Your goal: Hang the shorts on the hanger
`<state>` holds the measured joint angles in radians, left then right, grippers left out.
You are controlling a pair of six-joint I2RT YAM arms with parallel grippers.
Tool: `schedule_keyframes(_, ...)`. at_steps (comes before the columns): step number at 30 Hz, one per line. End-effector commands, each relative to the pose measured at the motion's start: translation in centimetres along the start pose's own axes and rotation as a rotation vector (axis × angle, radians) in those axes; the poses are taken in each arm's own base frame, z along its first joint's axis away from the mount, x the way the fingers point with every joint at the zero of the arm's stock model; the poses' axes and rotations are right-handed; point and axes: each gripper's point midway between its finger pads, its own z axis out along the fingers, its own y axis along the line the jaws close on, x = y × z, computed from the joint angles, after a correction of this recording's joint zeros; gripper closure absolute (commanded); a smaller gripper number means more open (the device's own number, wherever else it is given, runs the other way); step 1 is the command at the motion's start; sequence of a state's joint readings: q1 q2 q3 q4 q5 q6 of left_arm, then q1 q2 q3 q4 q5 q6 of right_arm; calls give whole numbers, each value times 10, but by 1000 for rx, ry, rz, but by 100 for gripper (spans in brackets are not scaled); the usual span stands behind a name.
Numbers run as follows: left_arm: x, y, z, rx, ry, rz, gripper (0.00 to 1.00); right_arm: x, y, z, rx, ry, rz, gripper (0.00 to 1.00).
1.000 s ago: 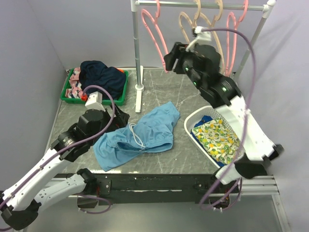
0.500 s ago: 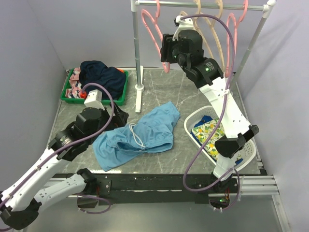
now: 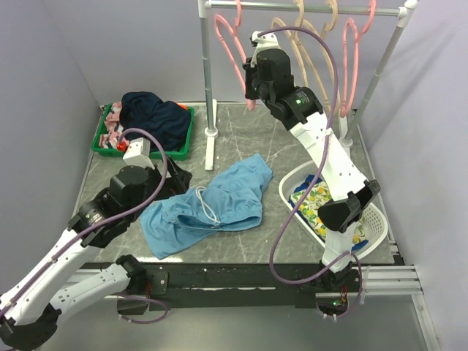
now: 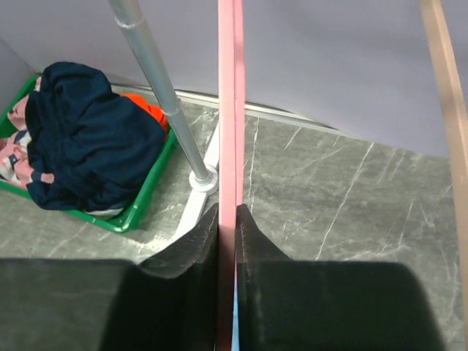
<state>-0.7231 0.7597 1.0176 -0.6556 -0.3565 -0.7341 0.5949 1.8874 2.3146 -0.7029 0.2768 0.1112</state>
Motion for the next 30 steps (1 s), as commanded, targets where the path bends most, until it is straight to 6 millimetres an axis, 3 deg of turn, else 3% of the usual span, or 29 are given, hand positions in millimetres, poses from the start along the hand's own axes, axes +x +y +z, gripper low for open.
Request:
schedule_keyframes(1, 1, 1, 0, 13, -12, -1, 1, -40, -15, -20, 42, -117, 13, 94)
schedule_keyframes(2, 1, 1, 0, 16, -11, -6, 1, -43, -16, -22, 46, -125, 12, 100)
schedule_keyframes(9, 6, 3, 2, 11, 0, -6, 1, -60, -25, -41, 67, -179, 23, 100)
schedule_keyframes(10, 8, 4, 3, 6, 3, -5, 1, -71, -26, -50, 64, -216, 37, 100)
schedule_keyframes(15, 13, 7, 6, -1, 13, -6, 1, -75, -24, -56, 51, -228, 44, 100)
schedule_keyframes(26, 21, 17, 14, -56, 25, -19, 1, -51, -26, -67, 42, -182, 91, 100)
schedule_keyframes(30, 31, 28, 22, -110, 40, -37, 4, -50, -25, -92, 12, -191, 116, 100)
